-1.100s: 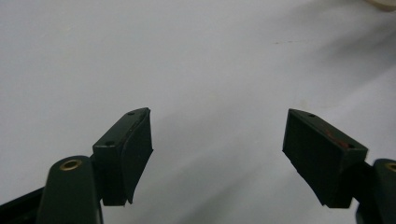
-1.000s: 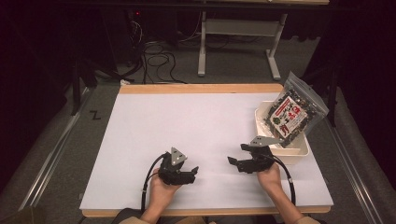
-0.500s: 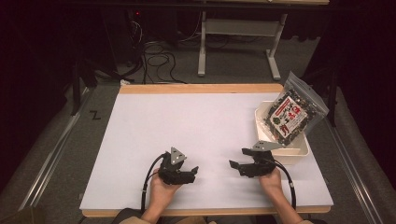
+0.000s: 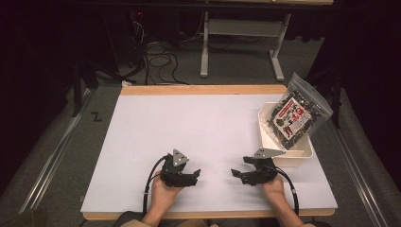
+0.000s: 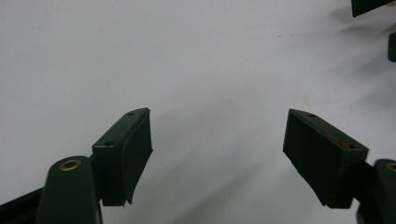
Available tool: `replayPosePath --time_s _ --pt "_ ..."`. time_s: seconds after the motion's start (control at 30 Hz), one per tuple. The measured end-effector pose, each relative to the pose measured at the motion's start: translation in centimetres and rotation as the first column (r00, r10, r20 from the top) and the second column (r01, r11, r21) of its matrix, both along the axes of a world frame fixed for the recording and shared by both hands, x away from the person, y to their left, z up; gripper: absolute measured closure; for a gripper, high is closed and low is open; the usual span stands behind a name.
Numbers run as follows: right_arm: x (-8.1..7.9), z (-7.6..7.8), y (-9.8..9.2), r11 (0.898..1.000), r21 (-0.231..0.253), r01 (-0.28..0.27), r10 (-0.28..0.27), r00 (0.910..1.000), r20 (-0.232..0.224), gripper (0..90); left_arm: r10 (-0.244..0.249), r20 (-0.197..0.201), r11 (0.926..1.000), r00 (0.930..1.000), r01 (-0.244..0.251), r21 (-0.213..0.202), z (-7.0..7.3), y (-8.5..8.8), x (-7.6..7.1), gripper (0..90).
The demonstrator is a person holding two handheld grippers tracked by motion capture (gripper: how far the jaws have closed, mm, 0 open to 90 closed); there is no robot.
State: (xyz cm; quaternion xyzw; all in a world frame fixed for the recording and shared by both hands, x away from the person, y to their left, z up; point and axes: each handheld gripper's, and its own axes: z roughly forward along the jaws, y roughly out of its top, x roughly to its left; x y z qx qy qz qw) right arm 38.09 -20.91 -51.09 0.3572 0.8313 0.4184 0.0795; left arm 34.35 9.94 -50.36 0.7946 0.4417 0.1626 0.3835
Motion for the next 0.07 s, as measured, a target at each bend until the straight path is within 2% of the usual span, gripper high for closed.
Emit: replayPosePath --time_s 0.07 --pt "0.03 -0.11 0.10 1.000 -0.001 -0.003 0.003 1.0000 0.001 22.3 -0.002 -0.003 1.0000 1.0000 0.002 -0.003 0.00 -0.02 -0.01 24.5"
